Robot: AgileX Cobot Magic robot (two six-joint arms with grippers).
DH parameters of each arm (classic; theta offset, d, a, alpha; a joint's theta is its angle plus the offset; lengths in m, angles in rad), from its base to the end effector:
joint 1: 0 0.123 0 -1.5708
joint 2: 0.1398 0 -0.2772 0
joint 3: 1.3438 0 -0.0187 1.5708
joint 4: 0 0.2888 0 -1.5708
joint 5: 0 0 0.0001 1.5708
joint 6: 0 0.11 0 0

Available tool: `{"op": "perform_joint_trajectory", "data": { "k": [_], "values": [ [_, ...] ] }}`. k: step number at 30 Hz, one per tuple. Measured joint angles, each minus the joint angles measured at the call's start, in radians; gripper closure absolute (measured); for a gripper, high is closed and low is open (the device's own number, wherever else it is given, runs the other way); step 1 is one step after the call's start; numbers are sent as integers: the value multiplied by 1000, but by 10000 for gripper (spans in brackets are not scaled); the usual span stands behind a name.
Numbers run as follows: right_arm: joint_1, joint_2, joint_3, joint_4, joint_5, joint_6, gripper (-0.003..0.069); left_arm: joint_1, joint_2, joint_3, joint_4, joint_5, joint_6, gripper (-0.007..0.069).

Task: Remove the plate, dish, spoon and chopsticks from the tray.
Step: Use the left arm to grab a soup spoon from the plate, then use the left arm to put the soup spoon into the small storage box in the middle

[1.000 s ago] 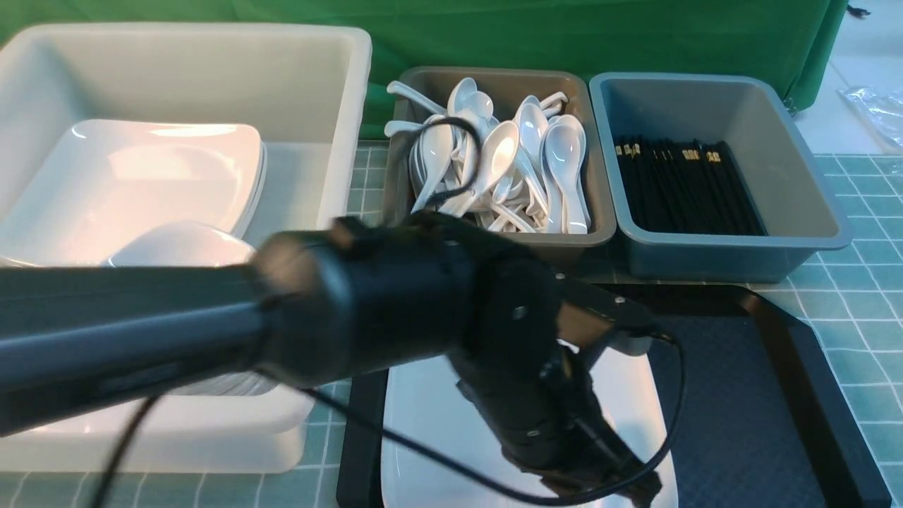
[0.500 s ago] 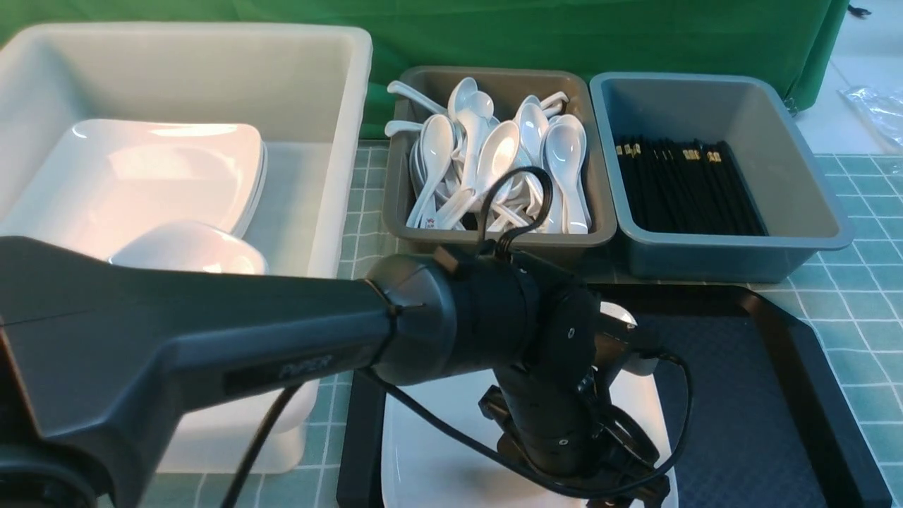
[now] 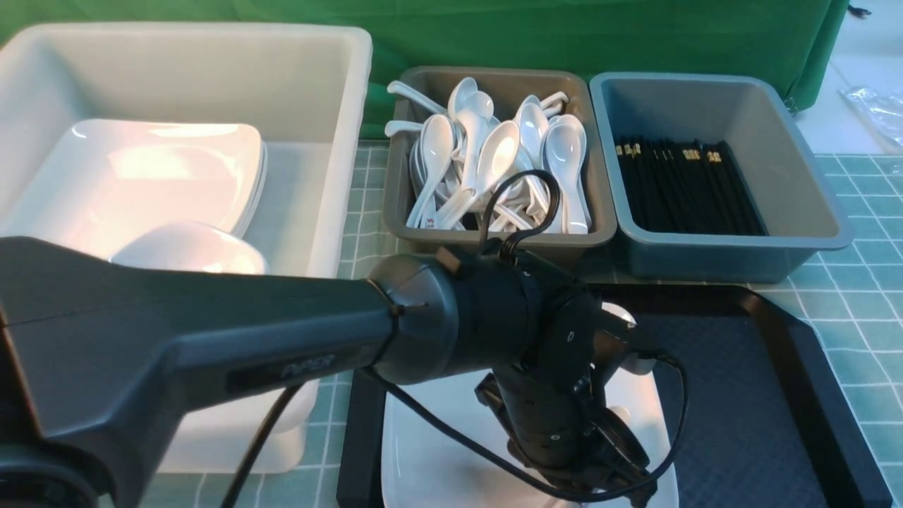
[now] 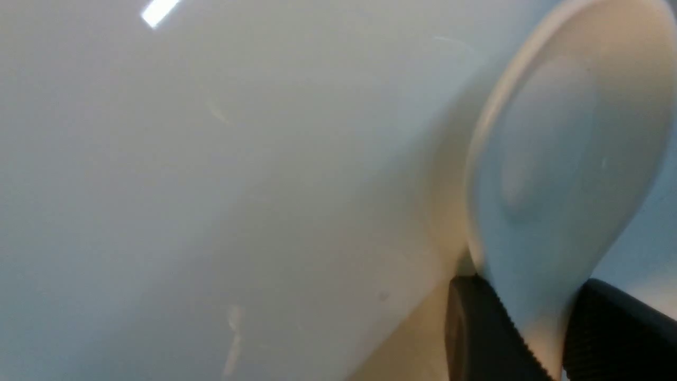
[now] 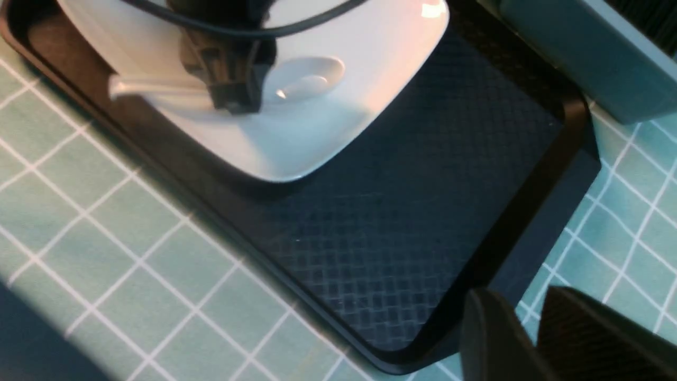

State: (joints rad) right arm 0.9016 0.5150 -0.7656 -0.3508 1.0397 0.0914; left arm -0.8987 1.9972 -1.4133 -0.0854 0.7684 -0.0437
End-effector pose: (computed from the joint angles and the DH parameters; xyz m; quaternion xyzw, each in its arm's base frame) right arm 0.1053 0.0805 0.3395 -0.3675 0.8143 0.0447 0.4471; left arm 0.2717 -0.3520 0.1311 0.3859 0.9093 -0.0993 0.1201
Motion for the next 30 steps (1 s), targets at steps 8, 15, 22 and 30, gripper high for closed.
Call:
{"op": "perform_joint_trajectory", "data": {
  "k": [8, 15, 22, 30],
  "values": [
    [0, 0, 0, -145, -1, 114, 473, 11, -107, -121, 164, 40, -12, 433],
    [0, 0, 0, -205, -1, 214, 466, 165, -76, -323, 267, -72, -12, 433],
    [0, 0, 0, -176, -1, 240, 464, 388, 84, -532, 217, -252, -12, 433],
    [0, 0, 0, -167, 6, 259, 463, 486, 206, -584, 194, -282, -12, 414]
  ]
}}
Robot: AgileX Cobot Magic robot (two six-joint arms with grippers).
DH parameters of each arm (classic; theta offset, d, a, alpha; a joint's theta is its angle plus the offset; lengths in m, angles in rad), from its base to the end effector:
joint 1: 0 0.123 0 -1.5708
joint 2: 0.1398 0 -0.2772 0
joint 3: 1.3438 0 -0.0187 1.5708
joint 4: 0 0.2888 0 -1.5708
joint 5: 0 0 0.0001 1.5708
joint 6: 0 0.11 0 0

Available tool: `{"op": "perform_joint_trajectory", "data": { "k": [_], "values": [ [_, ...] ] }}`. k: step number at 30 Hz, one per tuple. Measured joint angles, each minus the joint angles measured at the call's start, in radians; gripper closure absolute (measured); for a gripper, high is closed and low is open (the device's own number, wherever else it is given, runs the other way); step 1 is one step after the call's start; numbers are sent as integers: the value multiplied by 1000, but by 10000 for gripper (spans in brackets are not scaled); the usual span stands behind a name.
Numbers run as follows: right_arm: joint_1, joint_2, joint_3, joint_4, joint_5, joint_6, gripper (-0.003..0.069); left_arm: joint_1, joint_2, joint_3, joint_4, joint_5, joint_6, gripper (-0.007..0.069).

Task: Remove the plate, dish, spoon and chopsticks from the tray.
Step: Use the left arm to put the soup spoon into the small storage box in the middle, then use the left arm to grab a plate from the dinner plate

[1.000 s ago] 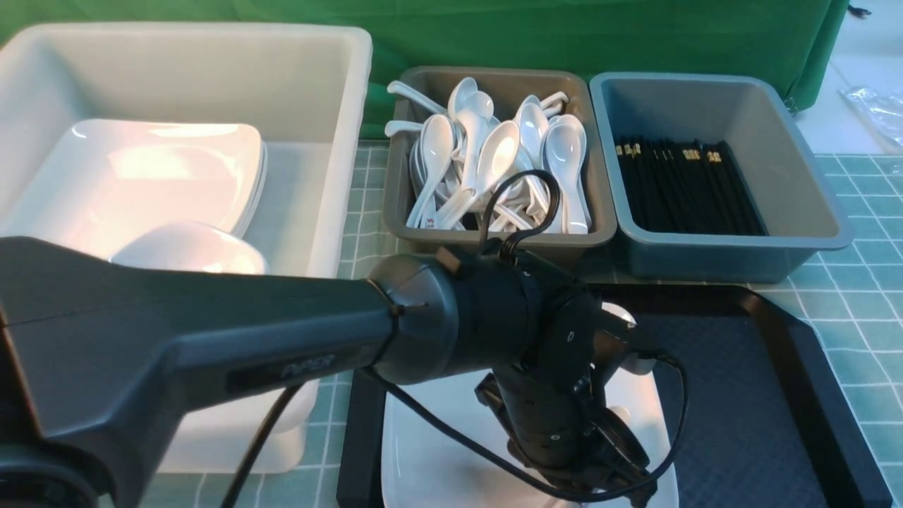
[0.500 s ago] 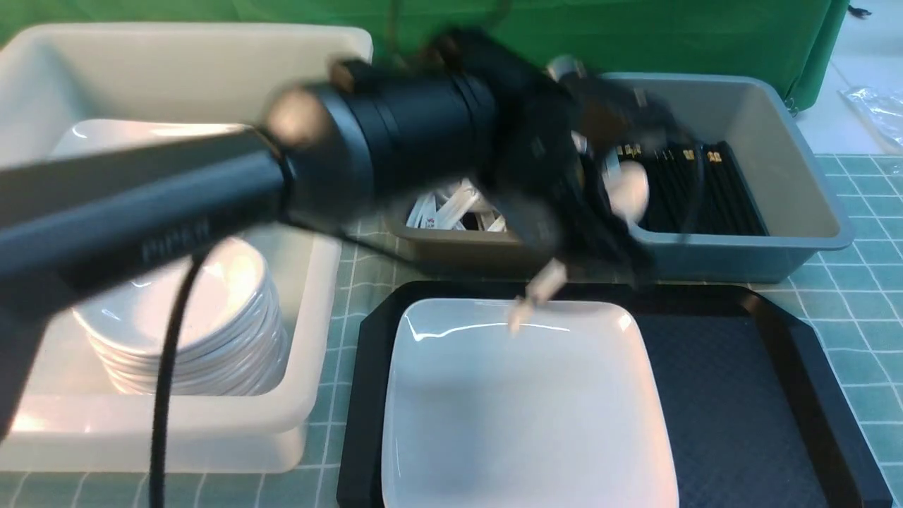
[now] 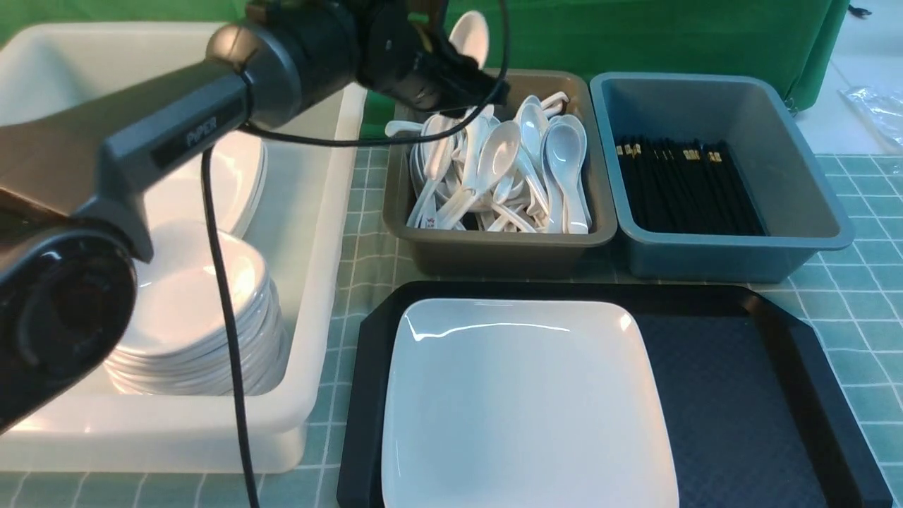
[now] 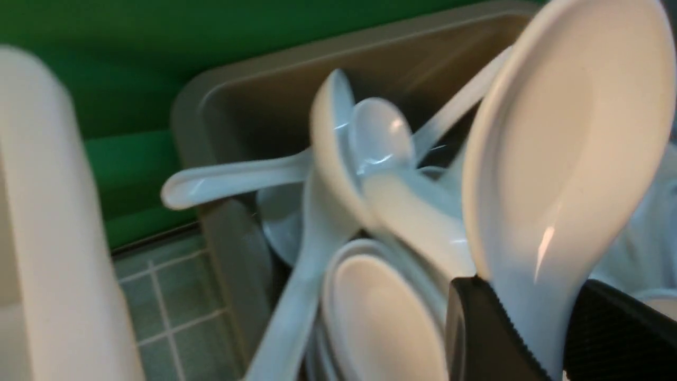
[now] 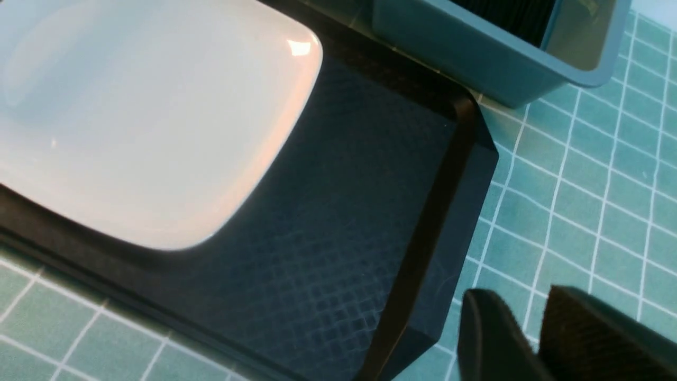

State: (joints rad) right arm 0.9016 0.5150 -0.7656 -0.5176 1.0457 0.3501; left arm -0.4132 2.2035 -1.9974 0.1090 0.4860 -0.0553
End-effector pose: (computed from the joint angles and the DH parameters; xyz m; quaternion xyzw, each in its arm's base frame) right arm 0.1150 0.0694 0.3453 -0.2621 0.8384 0.0303 0.4769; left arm 0.5269 -0.2249 0.2435 0.1878 0.8647 -0.0640 0.4615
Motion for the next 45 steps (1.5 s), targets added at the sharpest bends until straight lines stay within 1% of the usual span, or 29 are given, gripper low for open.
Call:
{"op": "perform_joint_trajectory", "data": {
  "k": [1, 5, 6, 7, 10, 12, 13, 15, 18, 19, 20, 21, 23, 26, 27, 28, 29, 30, 31, 33, 34, 35, 36, 37, 39, 40, 42, 43, 45],
  "values": [
    [0, 0, 0, 0, 0, 0, 463, 1, 3, 0, 0, 0, 0, 407],
    [0, 0, 0, 0, 0, 0, 463, 4, 7, 0, -7, 0, 0, 272],
    [0, 0, 0, 0, 0, 0, 463, 2, 2, 0, -17, 10, 0, 219],
    [0, 0, 0, 0, 0, 0, 463, 0, -3, 0, -24, 27, 0, 186],
    [0, 0, 0, 1, 2, 0, 463, -3, -36, 0, -31, 100, 0, 132],
    [0, 0, 0, 1, 6, 0, 463, -4, -59, 0, -32, 145, 0, 134],
    [0, 0, 0, 1, 8, 0, 463, -6, -95, 0, -32, 208, 9, 156],
    [0, 0, 0, 1, 8, 0, 463, -16, -158, 0, -33, 314, 61, 254],
    [0, 0, 0, 1, 8, -3, 463, -62, -267, 48, -51, 456, 194, 482],
    [0, 0, 0, 1, 8, -3, 463, -67, -275, 54, -53, 456, 206, 482],
    [0, 0, 0, 1, 8, -4, 463, -108, -329, 111, -69, 485, 294, 553],
    [0, 0, 0, 1, 8, -4, 463, -143, -360, 153, -78, 497, 351, 582],
    [0, 0, 0, 1, 8, -5, 463, -220, -443, 279, -85, 503, 432, 608],
    [0, 0, 0, 1, 7, -8, 463, -333, -556, 522, -78, 464, 506, 619],
    [0, 0, 0, 1, 7, -8, 463, -364, -592, 586, -76, 438, 542, 618],
    [0, 0, 0, 1, 7, -8, 463, -370, -599, 618, -74, 433, 550, 618],
    [0, 0, 0, 1, 7, -8, 463, -411, -651, 742, -72, 383, 624, 611],
    [0, 0, 0, 1, 7, -8, 463, -428, -673, 786, -71, 357, 654, 603],
    [0, 0, 0, 1, 7, -8, 463, -445, -694, 867, -71, 323, 711, 587],
    [0, 0, 0, 1, 7, -3, 463, -457, -717, 980, -71, 257, 790, 536],
    [0, 0, 0, 1, 7, -1, 463, -460, -719, 1033, -70, 215, 823, 492],
    [0, 0, 0, 1, 7, 0, 463, -460, -719, 1033, -70, 209, 828, 484],
    [0, 0, 0, 1, 7, 2, 463, -460, -717, 1092, -69, 161, 865, 410],
    [0, 0, 0, 1, 7, 4, 463, -460, -716, 1113, -69, 137, 882, 359],
    [0, 0, 0, 1, 7, 4, 463, -460, -709, 1148, -69, 102, 930, 267],
    [0, 0, 0, 1, 7, 4, 463, -460, -708, 1155, -69, 98, 935, 257],
    [0, 0, 0, 1, 7, 4, 463, -460, -695, 1188, -56, 46, 1000, 137],
    [0, 0, 0, 1, 7, 4, 463, -460, -688, 1198, -34, 34, 1015, 104],
    [0, 0, 0, 1, 7, 4, 463, -460, -681, 1203, -5, 23, 1022, 86]
  ]
}}
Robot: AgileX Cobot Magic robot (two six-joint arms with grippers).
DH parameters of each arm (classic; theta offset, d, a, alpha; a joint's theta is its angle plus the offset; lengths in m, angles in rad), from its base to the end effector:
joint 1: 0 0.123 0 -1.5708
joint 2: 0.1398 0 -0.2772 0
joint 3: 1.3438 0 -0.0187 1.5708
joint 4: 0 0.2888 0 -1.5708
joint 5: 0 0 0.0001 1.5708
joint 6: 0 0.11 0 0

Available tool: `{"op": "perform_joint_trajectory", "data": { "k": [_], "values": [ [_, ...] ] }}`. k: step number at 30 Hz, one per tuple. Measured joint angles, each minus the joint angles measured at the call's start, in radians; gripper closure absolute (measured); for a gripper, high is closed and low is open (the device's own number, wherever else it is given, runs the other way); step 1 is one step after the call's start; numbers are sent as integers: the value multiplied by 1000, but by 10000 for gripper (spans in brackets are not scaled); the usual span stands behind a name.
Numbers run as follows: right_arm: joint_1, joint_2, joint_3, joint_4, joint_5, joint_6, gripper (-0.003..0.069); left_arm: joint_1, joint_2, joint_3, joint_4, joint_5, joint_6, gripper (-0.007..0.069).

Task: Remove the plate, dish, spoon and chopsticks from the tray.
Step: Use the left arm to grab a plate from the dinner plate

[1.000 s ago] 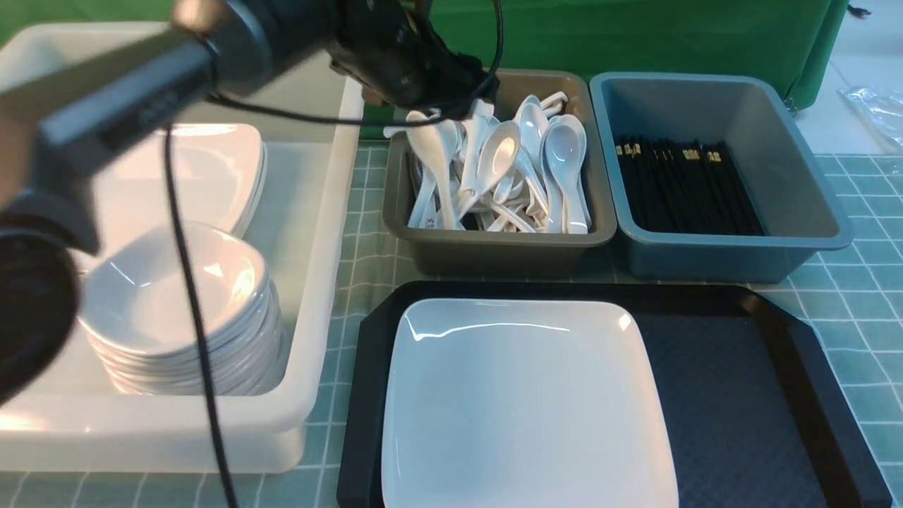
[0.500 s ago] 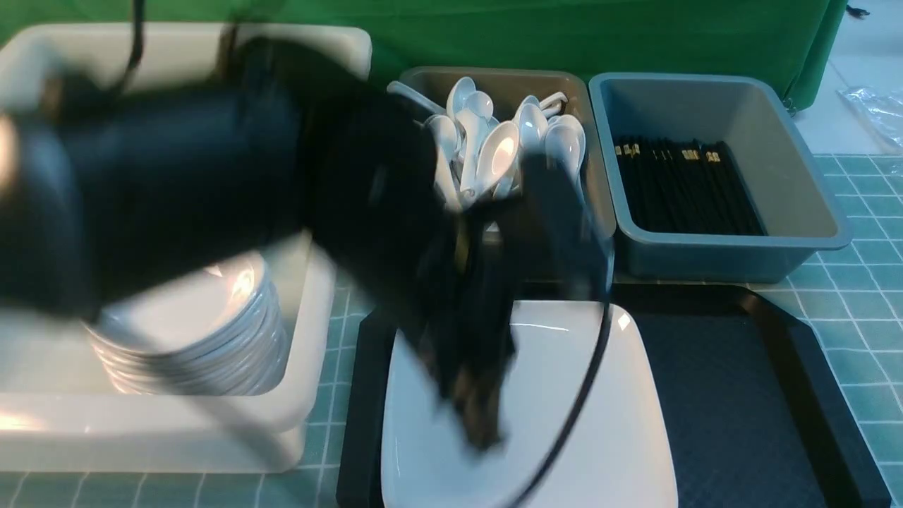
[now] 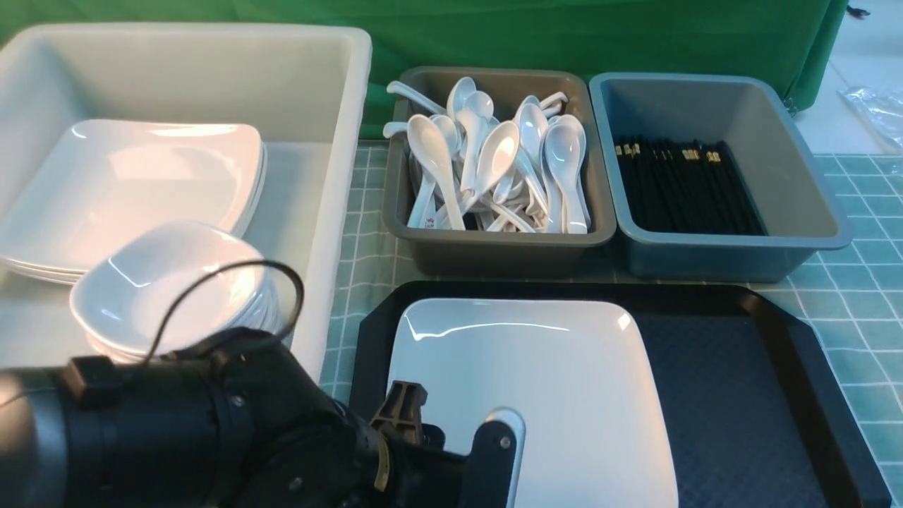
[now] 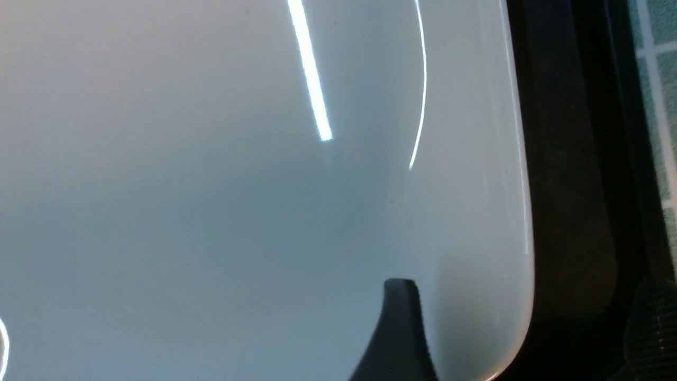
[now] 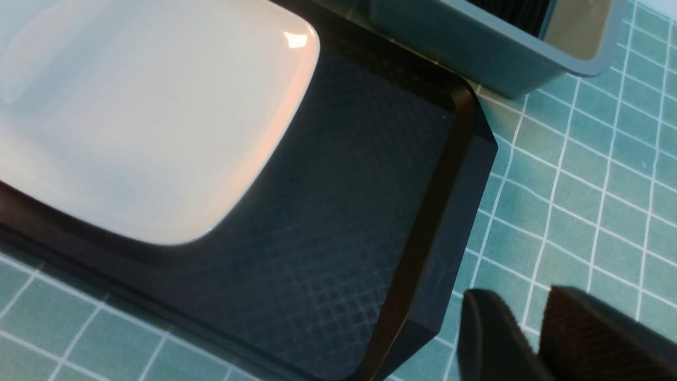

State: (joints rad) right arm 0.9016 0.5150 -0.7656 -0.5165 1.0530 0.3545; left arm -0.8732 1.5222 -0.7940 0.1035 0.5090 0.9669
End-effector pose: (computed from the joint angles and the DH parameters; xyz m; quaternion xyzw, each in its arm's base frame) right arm 0.1147 0.0689 0.3447 -0.2598 0.8408 0.0299 0.4740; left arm 0.2053 -0.2363 0.1411 0.8006 0.5607 0.0438 0.2067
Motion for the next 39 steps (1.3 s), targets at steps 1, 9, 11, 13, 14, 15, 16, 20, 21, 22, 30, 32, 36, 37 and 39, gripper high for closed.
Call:
{"op": "perform_joint_trajectory", "data": {
  "k": [1, 9, 11, 13, 14, 15, 16, 20, 21, 22, 30, 32, 36, 37, 39],
  "values": [
    [0, 0, 0, 1, 0, 0, 463, 0, 8, 5, 31, -12, 3, 76],
    [0, 0, 0, 15, 0, 0, 463, 0, 90, 11, 237, -106, -69, 139],
    [0, 0, 0, 17, 0, 0, 463, 0, 102, 11, 275, -115, -104, 163],
    [0, 0, 0, 18, 0, 0, 463, 0, 113, 11, 308, -117, -149, 188],
    [0, 0, 0, 18, 0, 0, 463, 0, 117, 11, 316, -118, -165, 199],
    [0, 0, 0, 18, 0, 0, 463, 0, 117, 11, 319, -118, -165, 201],
    [0, 0, 0, 18, 0, 0, 463, 0, 121, 11, 322, -119, -174, 212],
    [0, 0, 0, 19, 0, 0, 463, -1, 127, 10, 325, -117, -182, 246],
    [0, 0, 0, 19, 0, 0, 463, -2, 127, 9, 325, -115, -185, 260],
    [0, 0, 0, 19, 0, -1, 463, -2, 128, 9, 325, -110, -198, 306],
    [0, 0, 0, 21, 13, -1, 463, -33, 108, -7, 317, -98, -216, 429],
    [0, -3, 0, 23, 28, -1, 463, -67, 74, -24, 277, -38, -217, 452],
    [0, -10, -3, 23, 38, 3, 463, -145, -16, -63, 224, 53, -224, 530],
    [0, -10, -8, 23, 38, 5, 463, -167, -44, -76, 214, 71, -227, 552],
    [0, -10, -21, 23, 21, 25, 463, -212, -107, -104, 192, 102, -236, 587]
  ]
}}
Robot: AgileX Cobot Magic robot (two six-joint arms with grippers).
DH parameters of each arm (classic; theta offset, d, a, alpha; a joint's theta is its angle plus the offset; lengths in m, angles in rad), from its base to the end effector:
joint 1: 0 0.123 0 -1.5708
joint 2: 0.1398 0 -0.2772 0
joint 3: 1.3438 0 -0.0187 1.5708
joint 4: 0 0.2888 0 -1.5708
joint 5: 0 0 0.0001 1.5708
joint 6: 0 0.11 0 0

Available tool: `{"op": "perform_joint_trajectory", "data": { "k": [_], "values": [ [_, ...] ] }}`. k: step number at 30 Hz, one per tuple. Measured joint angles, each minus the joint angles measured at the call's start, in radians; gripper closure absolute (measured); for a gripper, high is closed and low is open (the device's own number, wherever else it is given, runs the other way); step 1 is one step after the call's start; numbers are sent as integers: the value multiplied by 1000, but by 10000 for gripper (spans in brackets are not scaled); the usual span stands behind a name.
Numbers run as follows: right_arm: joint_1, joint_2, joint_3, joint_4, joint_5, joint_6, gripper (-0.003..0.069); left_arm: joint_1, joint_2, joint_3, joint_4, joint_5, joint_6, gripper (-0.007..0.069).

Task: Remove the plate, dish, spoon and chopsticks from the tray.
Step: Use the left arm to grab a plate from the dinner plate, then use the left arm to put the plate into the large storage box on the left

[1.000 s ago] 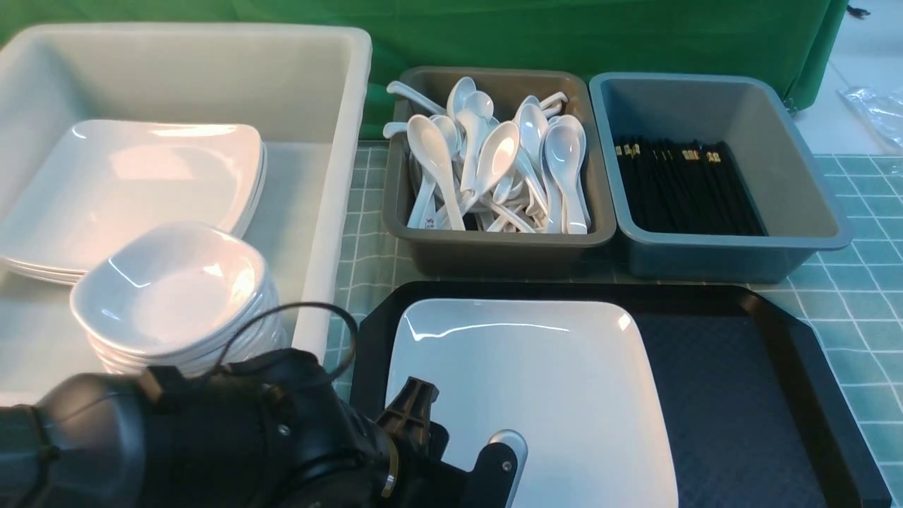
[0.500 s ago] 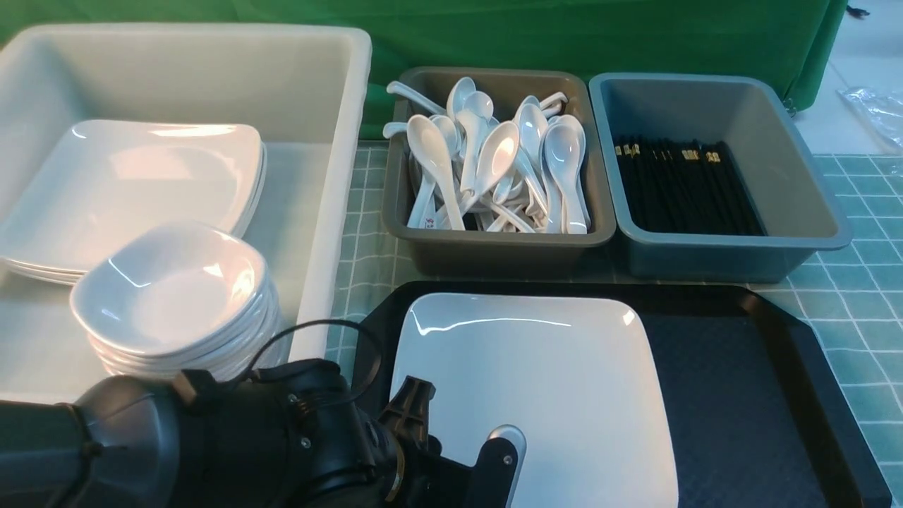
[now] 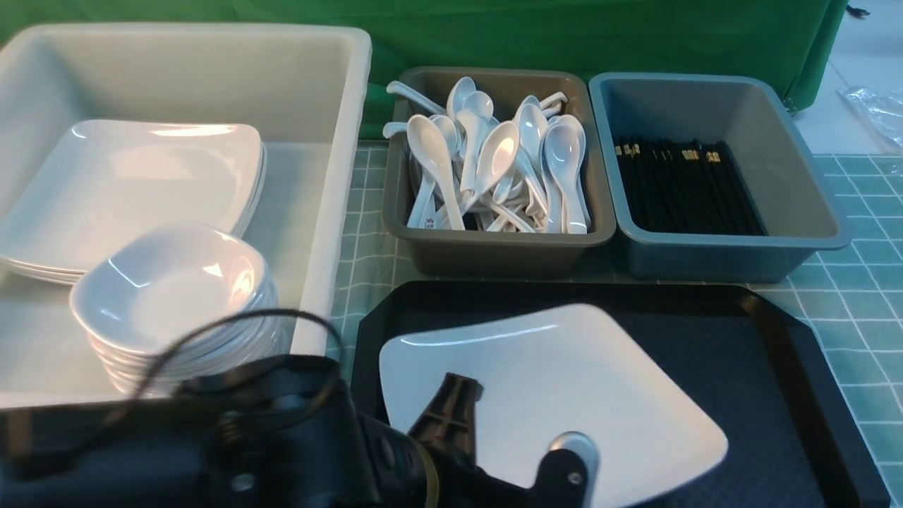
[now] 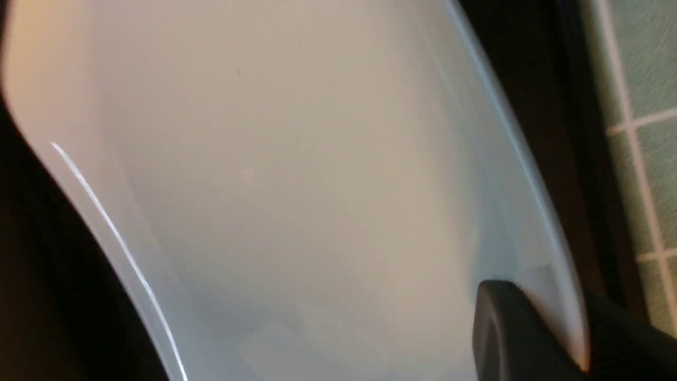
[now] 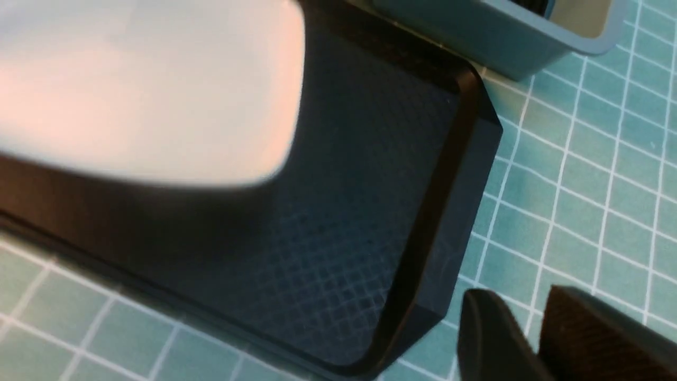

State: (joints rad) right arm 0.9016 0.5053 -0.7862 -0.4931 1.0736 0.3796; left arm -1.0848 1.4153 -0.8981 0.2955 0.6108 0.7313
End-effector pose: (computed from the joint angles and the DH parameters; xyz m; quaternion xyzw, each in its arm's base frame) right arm 0.1108 0.0663 0.3504 -0.2424 0.8465 0.0477 0.4715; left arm 0.1670 -0.2767 0.2043 0.8105 0.5130 0.0658 0.2749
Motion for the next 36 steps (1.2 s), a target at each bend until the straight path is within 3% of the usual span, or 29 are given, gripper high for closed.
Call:
{"op": "perform_joint_trajectory", "data": {
  "k": [5, 11, 13, 20, 22, 28, 29, 30, 31, 36],
  "values": [
    [0, 1, -32, -1, -66, 34, 465, -32, -104, -48, -49, 39, -6, 603],
    [0, 1, -70, -1, -81, 57, 608, -32, -185, -59, -81, 62, -11, 596],
    [0, 1, -80, -1, -91, 58, 625, -32, -211, -59, -84, 67, -15, 595],
    [0, 29, -128, -1, -148, 78, 637, -32, -335, -126, -73, 85, -101, 594],
    [0, 73, -159, -2, -165, 78, 637, -16, -373, -180, -16, 99, -166, 593],
    [0, 210, -211, -2, -261, 35, 637, 163, -390, -252, 255, 193, -311, 592],
    [0, 244, -222, -2, -276, 22, 637, 273, -381, -252, 314, 214, -324, 592],
    [0, 248, -223, -2, -278, 21, 637, 287, -379, -252, 318, 214, -325, 592],
    [0, 270, -228, -1, -283, 10, 637, 370, -367, -253, 335, 215, -329, 592],
    [0, 330, -229, -1, -290, -40, 637, 759, -211, -253, 296, 66, -319, 592]
  ]
}}
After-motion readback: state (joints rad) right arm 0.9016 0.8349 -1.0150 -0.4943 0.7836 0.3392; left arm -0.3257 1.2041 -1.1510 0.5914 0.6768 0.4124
